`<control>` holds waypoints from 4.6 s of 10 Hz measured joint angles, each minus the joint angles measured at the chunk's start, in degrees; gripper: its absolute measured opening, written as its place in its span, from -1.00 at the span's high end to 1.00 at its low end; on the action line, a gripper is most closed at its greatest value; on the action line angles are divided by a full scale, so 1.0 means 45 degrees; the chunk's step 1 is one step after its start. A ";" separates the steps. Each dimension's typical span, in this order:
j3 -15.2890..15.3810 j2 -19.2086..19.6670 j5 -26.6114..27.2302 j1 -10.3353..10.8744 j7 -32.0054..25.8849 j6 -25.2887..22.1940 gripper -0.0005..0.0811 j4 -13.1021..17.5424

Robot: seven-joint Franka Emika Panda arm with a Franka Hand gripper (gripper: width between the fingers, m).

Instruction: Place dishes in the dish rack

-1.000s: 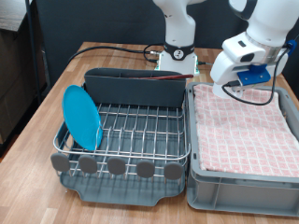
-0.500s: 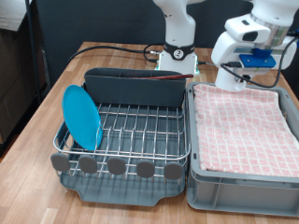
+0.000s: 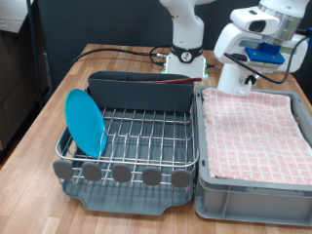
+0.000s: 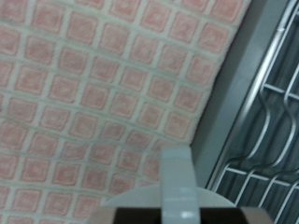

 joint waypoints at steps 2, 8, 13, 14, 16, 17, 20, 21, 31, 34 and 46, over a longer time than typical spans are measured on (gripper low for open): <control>-0.0407 0.0438 -0.0112 -0.0296 -0.1077 0.0627 0.81 0.0589; -0.1569 0.2563 -0.1649 -0.0722 0.0567 0.2604 0.81 0.2784; -0.1547 0.2693 -0.0330 -0.0831 0.0550 0.3736 0.81 0.2655; -0.1584 0.2832 -0.0261 -0.0886 0.0622 0.4179 0.81 0.2653; -0.1764 0.3152 -0.0260 -0.0918 0.0886 0.4583 0.81 0.2731; -0.1801 0.3292 -0.0082 -0.0971 0.0893 0.4617 0.81 0.2817; -0.1546 0.3671 0.1137 -0.1501 -0.0005 0.4779 0.81 0.3227; -0.1534 0.3783 0.1219 -0.1600 -0.0164 0.4779 0.81 0.3391; -0.0645 0.5655 0.2789 -0.2829 -0.1162 0.5312 0.81 0.4828; -0.0213 0.6357 0.3106 -0.3306 -0.1405 0.5549 0.81 0.5271; 0.0586 0.7867 0.3344 -0.3998 -0.1614 0.5630 -0.03 0.6383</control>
